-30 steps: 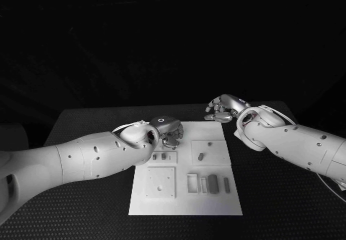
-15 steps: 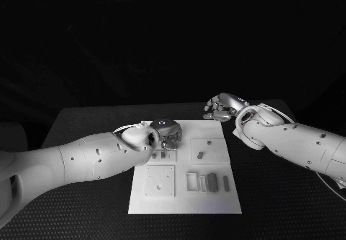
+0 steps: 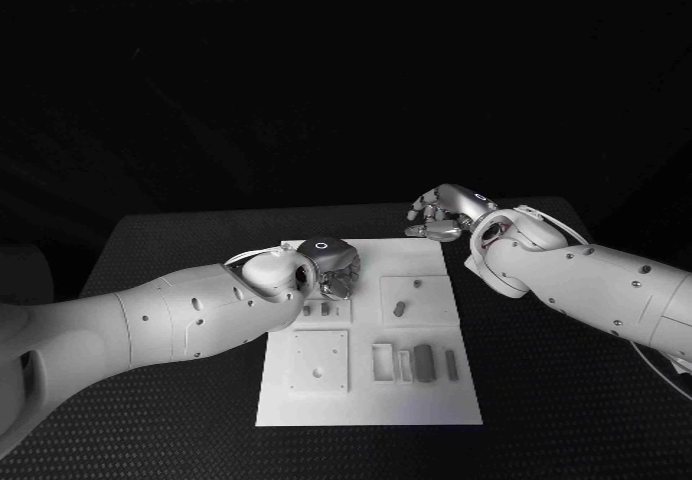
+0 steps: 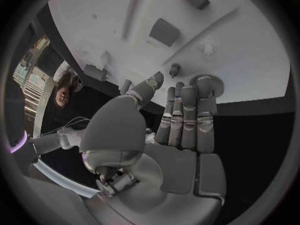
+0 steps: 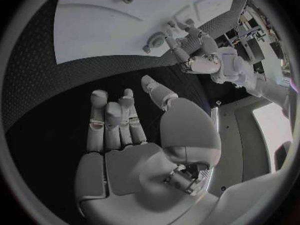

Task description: Assemble the parts on the task board

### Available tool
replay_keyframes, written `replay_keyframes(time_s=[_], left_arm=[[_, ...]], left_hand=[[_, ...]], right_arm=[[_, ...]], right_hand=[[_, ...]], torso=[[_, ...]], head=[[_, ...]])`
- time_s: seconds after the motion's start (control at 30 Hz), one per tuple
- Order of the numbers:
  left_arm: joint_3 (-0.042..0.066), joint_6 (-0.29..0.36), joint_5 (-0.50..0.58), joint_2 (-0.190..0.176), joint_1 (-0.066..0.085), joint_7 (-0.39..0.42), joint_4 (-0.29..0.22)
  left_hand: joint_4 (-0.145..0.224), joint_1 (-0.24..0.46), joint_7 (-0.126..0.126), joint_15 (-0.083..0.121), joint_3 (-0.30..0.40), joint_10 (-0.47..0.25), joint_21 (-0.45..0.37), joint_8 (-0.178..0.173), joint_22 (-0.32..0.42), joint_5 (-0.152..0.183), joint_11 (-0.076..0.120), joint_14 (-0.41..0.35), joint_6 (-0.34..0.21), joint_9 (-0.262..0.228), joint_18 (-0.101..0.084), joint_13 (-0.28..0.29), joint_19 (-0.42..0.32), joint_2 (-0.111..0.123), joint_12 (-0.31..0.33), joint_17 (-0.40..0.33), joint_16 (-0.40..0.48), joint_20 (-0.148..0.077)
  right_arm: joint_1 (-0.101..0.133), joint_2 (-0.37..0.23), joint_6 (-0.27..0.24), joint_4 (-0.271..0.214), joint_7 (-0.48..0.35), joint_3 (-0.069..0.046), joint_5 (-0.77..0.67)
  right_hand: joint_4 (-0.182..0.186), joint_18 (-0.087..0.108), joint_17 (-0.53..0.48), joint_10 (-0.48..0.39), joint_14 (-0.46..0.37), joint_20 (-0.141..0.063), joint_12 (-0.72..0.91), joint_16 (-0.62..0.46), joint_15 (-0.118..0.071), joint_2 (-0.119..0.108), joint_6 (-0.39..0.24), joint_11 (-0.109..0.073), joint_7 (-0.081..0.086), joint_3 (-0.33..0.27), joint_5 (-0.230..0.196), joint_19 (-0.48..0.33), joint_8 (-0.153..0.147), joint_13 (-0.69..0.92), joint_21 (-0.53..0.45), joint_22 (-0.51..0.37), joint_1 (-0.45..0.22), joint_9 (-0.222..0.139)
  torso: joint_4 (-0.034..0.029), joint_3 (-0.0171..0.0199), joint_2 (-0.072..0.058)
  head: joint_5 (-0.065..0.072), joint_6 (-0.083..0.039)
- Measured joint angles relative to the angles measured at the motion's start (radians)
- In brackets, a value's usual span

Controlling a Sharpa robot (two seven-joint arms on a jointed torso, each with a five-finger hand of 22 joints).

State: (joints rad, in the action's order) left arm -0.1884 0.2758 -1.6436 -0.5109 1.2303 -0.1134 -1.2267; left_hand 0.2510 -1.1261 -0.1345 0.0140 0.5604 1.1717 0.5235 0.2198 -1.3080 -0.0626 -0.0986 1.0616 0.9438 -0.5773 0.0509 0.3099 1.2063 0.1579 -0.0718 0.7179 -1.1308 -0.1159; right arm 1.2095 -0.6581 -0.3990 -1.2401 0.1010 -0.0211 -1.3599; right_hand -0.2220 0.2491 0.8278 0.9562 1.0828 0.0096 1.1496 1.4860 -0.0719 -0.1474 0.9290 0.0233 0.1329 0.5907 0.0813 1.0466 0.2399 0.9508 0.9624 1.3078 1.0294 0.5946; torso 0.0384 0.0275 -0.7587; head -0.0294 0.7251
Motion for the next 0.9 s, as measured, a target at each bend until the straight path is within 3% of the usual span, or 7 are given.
replay_keyframes(time_s=[0.23,0.57,0.9], left_arm=[[0.000,-0.015,-0.006,0.001,-0.003,-0.007,0.011],[0.001,-0.027,-0.012,0.009,-0.016,-0.014,0.024],[0.002,-0.023,-0.014,0.014,-0.018,-0.015,0.032]], left_hand=[[0.000,-0.005,-0.004,0.002,0.000,0.000,0.012,0.000,0.000,0.000,0.000,0.005,-0.004,0.003,0.000,0.000,0.009,0.004,0.000,0.003,-0.015,-0.002],[0.001,-0.014,-0.005,0.005,0.007,0.000,0.031,0.003,0.000,-0.002,0.000,0.008,0.005,0.003,0.000,-0.001,0.014,-0.005,0.000,0.005,-0.031,0.000],[0.003,-0.025,-0.005,0.008,0.009,0.015,0.046,0.009,0.000,-0.002,0.011,0.018,0.019,0.003,0.000,0.001,0.022,-0.015,-0.001,0.005,-0.045,-0.007]], right_arm=[[0.000,0.000,0.000,-0.001,0.000,0.000,0.000],[0.000,0.000,0.000,-0.003,0.000,0.000,0.000],[0.000,-0.001,0.000,-0.007,0.000,0.000,0.000]], right_hand=[[0.000,0.000,0.000,0.000,0.001,0.000,0.000,0.000,0.001,0.000,0.000,0.000,0.000,0.000,0.000,0.000,0.000,0.000,0.000,0.000,0.000,0.000],[0.000,0.000,0.000,0.000,0.001,0.000,0.000,0.000,0.001,0.000,0.000,0.000,-0.001,0.000,0.000,0.000,0.000,-0.001,0.000,0.000,0.000,0.000],[0.000,0.000,0.000,0.000,0.002,0.000,0.000,0.000,0.002,0.000,0.004,0.000,0.000,0.000,0.000,0.000,0.000,-0.001,0.000,0.000,0.000,0.000]], torso=[[-0.0016,0.0000,0.001],[-0.0011,-0.0006,0.001],[-0.0007,-0.0004,0.001]], head=[[0.002,0.004],[0.002,0.006],[0.003,0.009]])
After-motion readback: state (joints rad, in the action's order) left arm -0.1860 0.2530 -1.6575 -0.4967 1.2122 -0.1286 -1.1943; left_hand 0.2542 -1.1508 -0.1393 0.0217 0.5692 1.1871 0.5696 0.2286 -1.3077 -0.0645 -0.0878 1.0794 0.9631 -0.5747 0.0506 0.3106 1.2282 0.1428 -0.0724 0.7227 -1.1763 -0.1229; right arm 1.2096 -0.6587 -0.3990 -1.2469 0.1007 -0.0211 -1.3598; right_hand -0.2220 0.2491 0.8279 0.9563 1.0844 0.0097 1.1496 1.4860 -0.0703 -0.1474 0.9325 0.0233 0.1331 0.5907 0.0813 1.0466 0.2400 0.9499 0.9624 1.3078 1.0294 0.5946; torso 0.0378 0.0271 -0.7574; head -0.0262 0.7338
